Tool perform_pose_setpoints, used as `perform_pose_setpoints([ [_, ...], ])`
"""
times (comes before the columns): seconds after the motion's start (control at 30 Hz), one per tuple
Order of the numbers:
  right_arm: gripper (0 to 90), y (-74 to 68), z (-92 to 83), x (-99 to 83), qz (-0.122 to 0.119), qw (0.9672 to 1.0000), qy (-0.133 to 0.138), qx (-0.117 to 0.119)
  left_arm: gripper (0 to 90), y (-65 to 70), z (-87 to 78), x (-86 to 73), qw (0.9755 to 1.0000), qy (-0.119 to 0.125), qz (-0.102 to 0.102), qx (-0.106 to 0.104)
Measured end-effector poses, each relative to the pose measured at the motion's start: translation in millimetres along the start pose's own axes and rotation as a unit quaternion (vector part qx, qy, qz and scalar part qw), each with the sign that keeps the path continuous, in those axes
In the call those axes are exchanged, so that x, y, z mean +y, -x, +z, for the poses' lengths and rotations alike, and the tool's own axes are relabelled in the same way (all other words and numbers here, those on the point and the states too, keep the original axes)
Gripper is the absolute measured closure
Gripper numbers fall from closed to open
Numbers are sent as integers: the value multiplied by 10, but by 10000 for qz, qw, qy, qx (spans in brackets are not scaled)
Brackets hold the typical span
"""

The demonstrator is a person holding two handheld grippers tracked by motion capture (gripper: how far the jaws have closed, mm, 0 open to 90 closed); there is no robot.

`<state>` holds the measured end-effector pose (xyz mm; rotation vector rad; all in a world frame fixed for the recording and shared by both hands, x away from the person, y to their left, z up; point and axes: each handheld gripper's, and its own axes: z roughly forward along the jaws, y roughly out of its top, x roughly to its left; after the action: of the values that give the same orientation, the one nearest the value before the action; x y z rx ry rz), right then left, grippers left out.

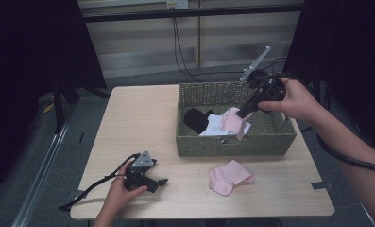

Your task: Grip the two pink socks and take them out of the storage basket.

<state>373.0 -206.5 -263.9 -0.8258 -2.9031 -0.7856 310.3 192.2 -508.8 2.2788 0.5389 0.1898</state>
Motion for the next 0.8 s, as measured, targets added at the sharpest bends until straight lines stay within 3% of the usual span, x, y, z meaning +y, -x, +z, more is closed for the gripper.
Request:
perform_pose_setpoints([
  [0.43, 855, -253, 35, -18, -311, 9993, -45, 222, 109, 0, 0, 0, 10000, 0, -1, -2],
  [0.8, 848, -425, 190, -54, -522, 9978, -115, 388, 109, 0, 0, 0, 10000, 0, -1, 2],
])
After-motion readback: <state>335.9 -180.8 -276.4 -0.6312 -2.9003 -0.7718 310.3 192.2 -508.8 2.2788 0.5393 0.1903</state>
